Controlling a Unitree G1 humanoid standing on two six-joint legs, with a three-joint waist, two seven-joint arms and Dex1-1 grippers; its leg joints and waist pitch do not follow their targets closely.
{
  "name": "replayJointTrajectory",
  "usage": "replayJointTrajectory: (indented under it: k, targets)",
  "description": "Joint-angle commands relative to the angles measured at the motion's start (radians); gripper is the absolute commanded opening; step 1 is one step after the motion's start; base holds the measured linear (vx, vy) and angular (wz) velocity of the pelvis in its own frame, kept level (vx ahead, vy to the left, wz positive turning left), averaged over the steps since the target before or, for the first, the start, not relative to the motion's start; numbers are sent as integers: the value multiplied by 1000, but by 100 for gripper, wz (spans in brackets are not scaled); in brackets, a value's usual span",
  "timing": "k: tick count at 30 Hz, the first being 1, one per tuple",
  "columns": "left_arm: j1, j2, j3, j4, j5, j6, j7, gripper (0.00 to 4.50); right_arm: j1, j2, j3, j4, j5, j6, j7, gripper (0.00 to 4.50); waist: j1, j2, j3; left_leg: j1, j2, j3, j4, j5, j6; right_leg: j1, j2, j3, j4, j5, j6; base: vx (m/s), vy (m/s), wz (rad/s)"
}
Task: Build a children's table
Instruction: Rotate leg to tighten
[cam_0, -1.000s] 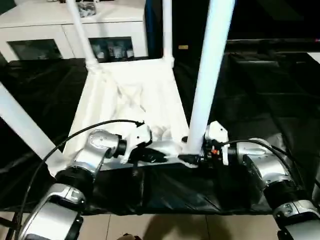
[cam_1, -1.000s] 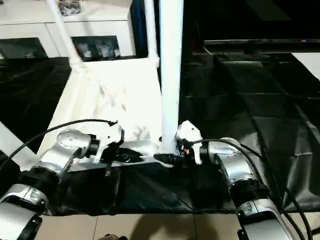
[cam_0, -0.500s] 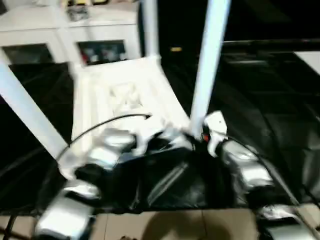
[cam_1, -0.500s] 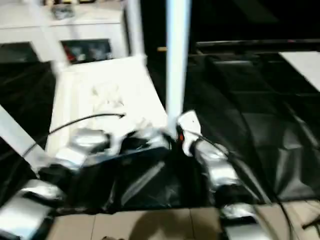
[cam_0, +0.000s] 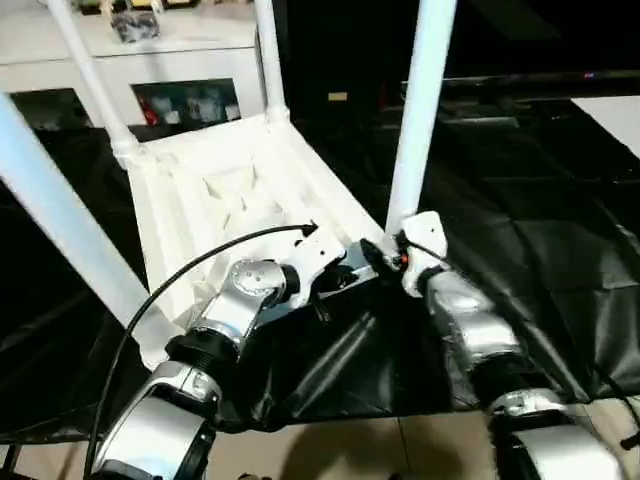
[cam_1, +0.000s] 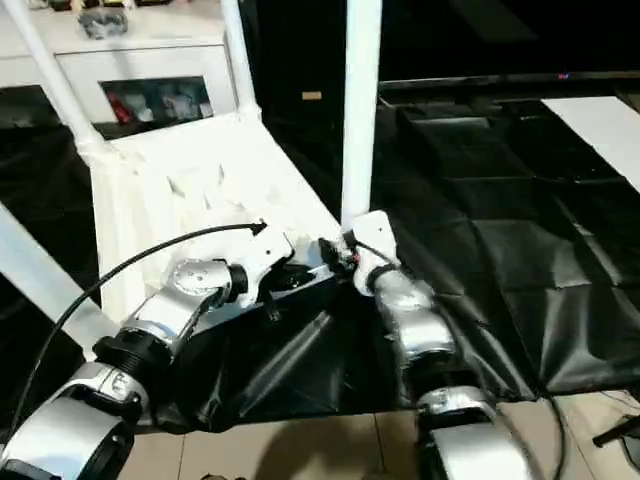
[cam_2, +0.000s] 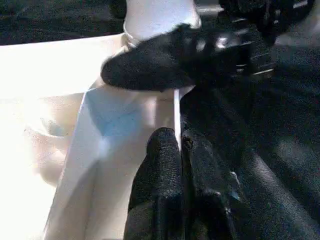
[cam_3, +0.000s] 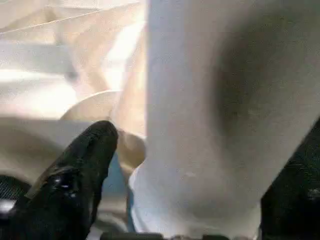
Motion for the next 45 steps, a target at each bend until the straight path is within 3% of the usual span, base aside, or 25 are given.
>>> replayJointTrajectory:
  k: [1, 4, 7, 11, 13, 17, 23, 25, 28, 29, 35, 38, 41, 43, 45]
  targets:
    - [16, 4, -9, -4, -31, -36, -58, 0, -7, -4, 35, -7, 17, -24, 96, 442, 9, -24, -59, 12, 18, -10, -68, -364, 66, 35, -24, 10, -71, -316, -209, 0, 0, 0]
    - [17, 36, -5, -15, -52, -51, -135, 0, 6, -55, 40, -38, 44, -20, 246, 442, 19, -25, -62, 9, 18, -5, -58, -299, 93, 40, -22, 10, -59, -252, -236, 0, 0, 0]
    - [17, 76, -13, -17, -63, -75, -231, 0, 20, -112, 58, -74, 65, -28, 400, 442, 36, -18, -67, 13, 24, 0, -51, -229, 114, 43, -19, 8, -44, -145, -271, 0, 0, 0]
    - [16, 124, -23, -25, -84, -95, -360, 0, 37, -174, 86, -115, 97, -33, 581, 442, 50, -16, -72, 15, 26, 2, -43, -180, 135, 46, -17, 8, -30, -44, -303, 0, 0, 0]
    - [16, 138, -26, -23, -90, -105, -390, 0, 47, -193, 99, -133, 107, -31, 647, 417, 57, -14, -73, 18, 27, 2, -43, -180, 140, 44, -16, 7, -27, -25, -315, 0, 0, 0]
    - [23, 158, -33, -25, -102, -111, -453, 0, 58, -218, 116, -158, 119, -8, 738, 403, 63, -14, -70, 20, 30, 2, -46, -215, 128, 41, -16, 7, -29, -64, -313, 0, 0, 0]
    - [30, 182, -39, -22, -105, -125, -514, 0, 50, -227, 123, -152, 120, -9, 780, 328, 69, -18, -66, 20, 31, 1, -51, -253, 92, 39, -21, 10, -35, -156, -288, 0, 0, 0]
    - [28, 185, -39, -18, -102, -133, -513, 0, 48, -227, 128, -153, 122, -6, 790, 323, 71, -18, -66, 20, 31, 1, -51, -261, 85, 37, -21, 11, -36, -165, -283, 0, 0, 0]
    - [23, 188, -40, -4, -94, -146, -504, 0, 45, -228, 135, -152, 120, -3, 806, 286, 74, -20, -67, 19, 31, 0, -50, -243, 88, 38, -22, 11, -34, -153, -279, 0, 0, 0]
    - [22, 187, -39, -1, -93, -147, -503, 0, 46, -227, 136, -152, 120, -1, 812, 280, 74, -26, -68, 19, 31, 1, -49, -238, 91, 38, -21, 11, -34, -147, -279, 0, 0, 0]
    - [29, 181, -34, -2, -102, -135, -495, 0, 67, -221, 141, -158, 120, 9, 817, 262, 77, -22, -68, 18, 30, 1, -46, -211, 104, 38, -22, 11, -30, -133, -281, 0, 0, 0]
    - [27, 164, -31, 5, -86, -122, -421, 0, 91, -194, 116, -184, 137, 76, 743, 261, 78, -18, -68, 19, 29, 1, -46, -212, 102, 39, -19, 11, -32, -127, -278, 0, 0, 0]
    - [20, 141, -34, 8, -55, -87, -324, 0, 110, -163, 104, -194, 107, 89, 617, 260, 75, -19, -63, 19, 31, 0, -53, -263, 73, 36, -21, 11, -40, -204, -263, 0, 0, 0]
    - [10, 83, -18, 8, -43, -35, -192, 0, 117, -96, 66, -185, 76, 115, 398, 260, 66, -21, -47, 28, 27, -3, -65, -383, 18, 27, -23, 12, -59, -401, -213, 0, 0, 0]
    - [5, 48, -12, 9, -34, -13, -119, 0, 115, -48, 34, -175, 80, 135, 281, 260, 54, -22, -46, 39, 22, -13, -68, -447, -21, 22, -26, 9, -74, -542, -159, -55, 2, -4]
